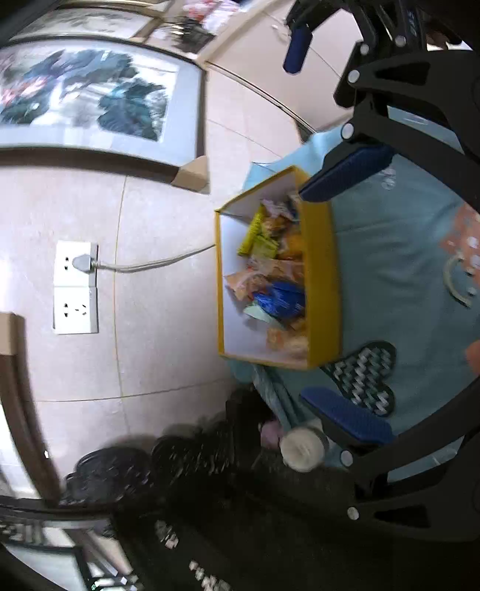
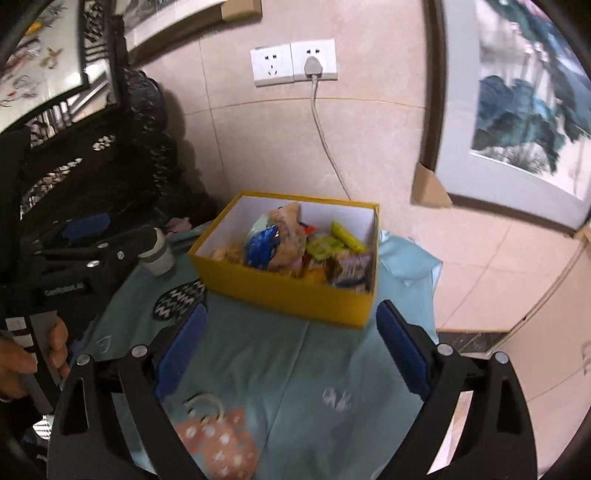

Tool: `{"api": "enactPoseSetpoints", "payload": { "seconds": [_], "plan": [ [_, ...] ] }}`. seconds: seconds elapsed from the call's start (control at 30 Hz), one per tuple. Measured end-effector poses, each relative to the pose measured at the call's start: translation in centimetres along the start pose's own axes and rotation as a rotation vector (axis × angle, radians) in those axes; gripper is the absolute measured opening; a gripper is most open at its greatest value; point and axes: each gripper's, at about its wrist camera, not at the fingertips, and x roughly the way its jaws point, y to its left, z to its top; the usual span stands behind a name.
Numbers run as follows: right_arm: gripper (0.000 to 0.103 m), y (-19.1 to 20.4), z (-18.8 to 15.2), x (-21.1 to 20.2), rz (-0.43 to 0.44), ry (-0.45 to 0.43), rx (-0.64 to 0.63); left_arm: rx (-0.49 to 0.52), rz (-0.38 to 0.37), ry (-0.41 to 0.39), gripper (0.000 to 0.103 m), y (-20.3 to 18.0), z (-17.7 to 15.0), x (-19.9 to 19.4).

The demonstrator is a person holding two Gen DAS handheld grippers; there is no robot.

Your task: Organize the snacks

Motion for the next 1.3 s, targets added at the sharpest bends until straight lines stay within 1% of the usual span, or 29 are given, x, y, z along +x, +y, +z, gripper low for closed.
{"api": "enactPoseSetpoints", "payload": {
  "seconds": [0.03,0.1,0.2,0.3,0.33,0.37,0.47,0.53,0.6,0.63,0.73,0.93,1.07,1.17,1.23,1.3],
  "plan": [
    [0.093,0.2,-0.8,-1.0,-0.001,-0.005,0.007,0.013,0.006,-0.009,0.101,-0.3,-0.6,-1.4],
    [0.093,0.7,-2.4,-3.2,0.007,-0.02,0.022,0.013,-0.021,-0.025,0.101,-0.5,-1.6,-3.6],
    [0.093,1.6,-4.1,-6.0,0.005,-0.044,0.021,0.026,-0.034,-0.025,0.101,-1.0,-2.8,-5.7],
    [0.093,2.6,-5.2,-8.0,0.005,-0.065,0.02,0.062,0.032,-0.06,0.101,-1.7,-4.0,-8.1],
    [0.093,2.9,-5.4,-8.4,0.003,-0.069,0.015,0.064,0.033,-0.064,0.101,-1.7,-4.2,-8.4],
    [0.093,3.3,-5.7,-8.9,0.003,-0.071,0.008,0.06,0.022,-0.062,0.101,-1.7,-4.4,-8.8],
    [0.093,4.3,-6.5,-9.6,0.003,-0.067,-0.004,0.004,-0.061,-0.031,0.101,-1.2,-4.9,-9.4],
    [0.093,4.8,-6.8,-9.8,0.001,-0.066,-0.012,-0.008,-0.07,0.003,0.101,-1.1,-5.2,-9.4],
    [0.093,5.0,-7.1,-10.1,-0.005,-0.067,-0.016,-0.011,-0.049,0.006,0.101,-1.1,-5.3,-9.6],
    [0.093,5.1,-7.2,-10.2,-0.006,-0.068,-0.017,-0.007,-0.023,-0.002,0.101,-1.2,-5.4,-9.9],
    [0.093,5.3,-7.4,-10.6,-0.013,-0.073,-0.017,0.002,0.013,-0.024,0.101,-1.2,-5.4,-10.3],
    [0.093,5.6,-7.5,-10.9,-0.022,-0.079,-0.021,-0.002,0.027,-0.091,0.101,-0.7,-5.5,-11.4],
    [0.093,5.7,-7.4,-11.2,-0.026,-0.089,-0.021,0.01,0.03,-0.084,0.101,-0.7,-5.3,-11.4],
    [0.093,5.8,-7.4,-11.5,-0.033,-0.099,-0.025,0.018,0.076,-0.091,0.101,-0.7,-5.3,-11.5],
    [0.093,5.9,-7.4,-11.6,-0.041,-0.106,-0.029,0.025,0.094,-0.104,0.101,-0.7,-5.4,-11.6],
    [0.093,5.8,-7.3,-11.8,-0.049,-0.114,-0.027,0.033,0.097,-0.102,0.101,-0.6,-5.6,-11.6]
  ]
}}
